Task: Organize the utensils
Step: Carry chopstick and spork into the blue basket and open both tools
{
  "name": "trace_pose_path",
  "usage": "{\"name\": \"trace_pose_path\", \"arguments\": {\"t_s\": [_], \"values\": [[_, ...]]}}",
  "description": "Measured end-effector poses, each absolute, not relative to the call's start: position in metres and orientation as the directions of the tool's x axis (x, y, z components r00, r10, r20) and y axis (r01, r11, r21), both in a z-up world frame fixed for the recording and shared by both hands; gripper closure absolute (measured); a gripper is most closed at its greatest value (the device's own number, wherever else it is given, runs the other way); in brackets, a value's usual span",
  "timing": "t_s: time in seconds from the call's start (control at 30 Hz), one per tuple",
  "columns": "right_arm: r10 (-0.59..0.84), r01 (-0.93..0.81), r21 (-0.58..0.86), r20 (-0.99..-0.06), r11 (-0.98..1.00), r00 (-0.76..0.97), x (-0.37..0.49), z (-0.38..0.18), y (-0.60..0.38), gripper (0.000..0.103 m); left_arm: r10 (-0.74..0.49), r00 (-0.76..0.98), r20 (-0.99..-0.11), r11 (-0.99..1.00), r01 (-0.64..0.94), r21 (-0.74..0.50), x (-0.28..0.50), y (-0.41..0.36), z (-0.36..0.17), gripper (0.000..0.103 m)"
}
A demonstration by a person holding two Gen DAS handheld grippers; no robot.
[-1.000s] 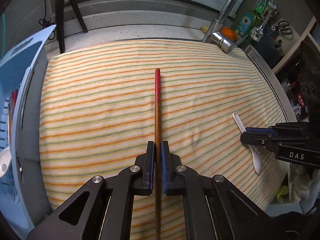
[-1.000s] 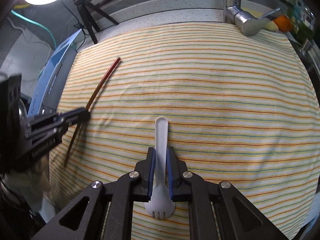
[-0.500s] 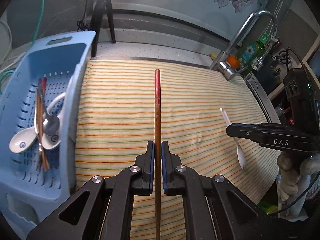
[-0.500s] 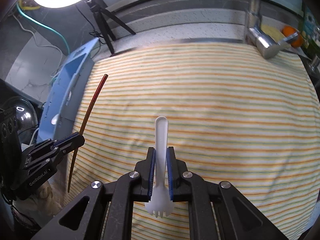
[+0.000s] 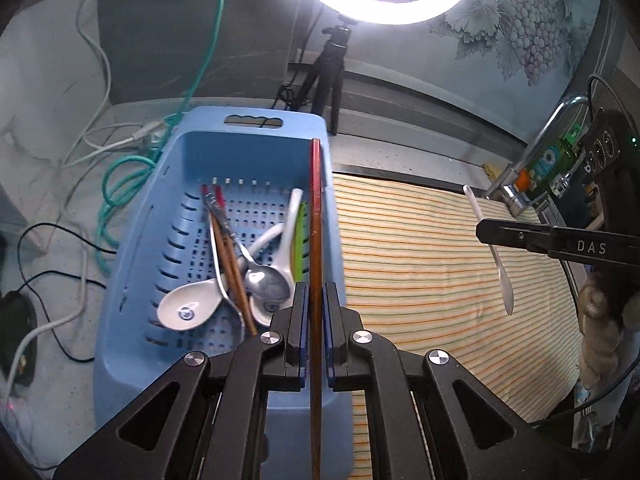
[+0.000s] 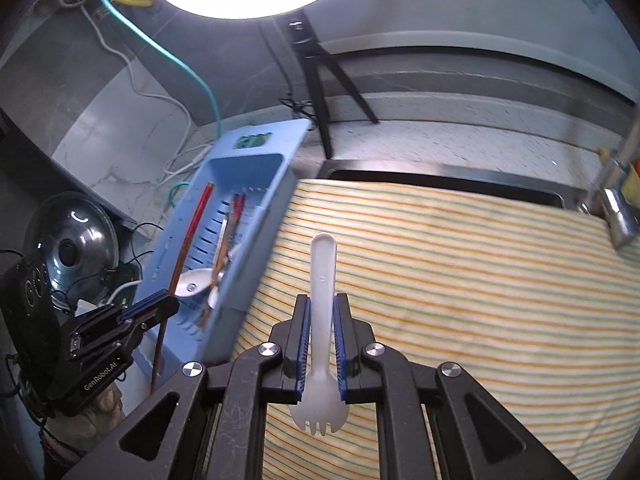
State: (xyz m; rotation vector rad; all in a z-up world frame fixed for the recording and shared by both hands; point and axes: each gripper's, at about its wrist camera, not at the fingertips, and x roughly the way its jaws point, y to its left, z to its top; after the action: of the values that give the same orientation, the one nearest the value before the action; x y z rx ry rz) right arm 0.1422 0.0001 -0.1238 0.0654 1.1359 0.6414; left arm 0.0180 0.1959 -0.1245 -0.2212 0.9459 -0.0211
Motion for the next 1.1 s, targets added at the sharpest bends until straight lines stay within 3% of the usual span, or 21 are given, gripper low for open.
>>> {"name": "trace_pose_path", "arguments": {"t_s": [0.57,1.1], "values": [[0.550,-0.471,0.418,-0.814,0.777,0.186,0.178,-0.133,0.122,0.093,-0.071,0.593,-0.802,0.967,-0.156,-0.201,0.051,0.262,-0.133,0.098],[0.520,-0.464,0.407,-0.842,0.786,0.141,0.202,-0.164,0.165,0.092,-0.064,0.549,-0.834,0.958,-0.199,-0.205,0.075,0.278,-0.158,0.098]]}}
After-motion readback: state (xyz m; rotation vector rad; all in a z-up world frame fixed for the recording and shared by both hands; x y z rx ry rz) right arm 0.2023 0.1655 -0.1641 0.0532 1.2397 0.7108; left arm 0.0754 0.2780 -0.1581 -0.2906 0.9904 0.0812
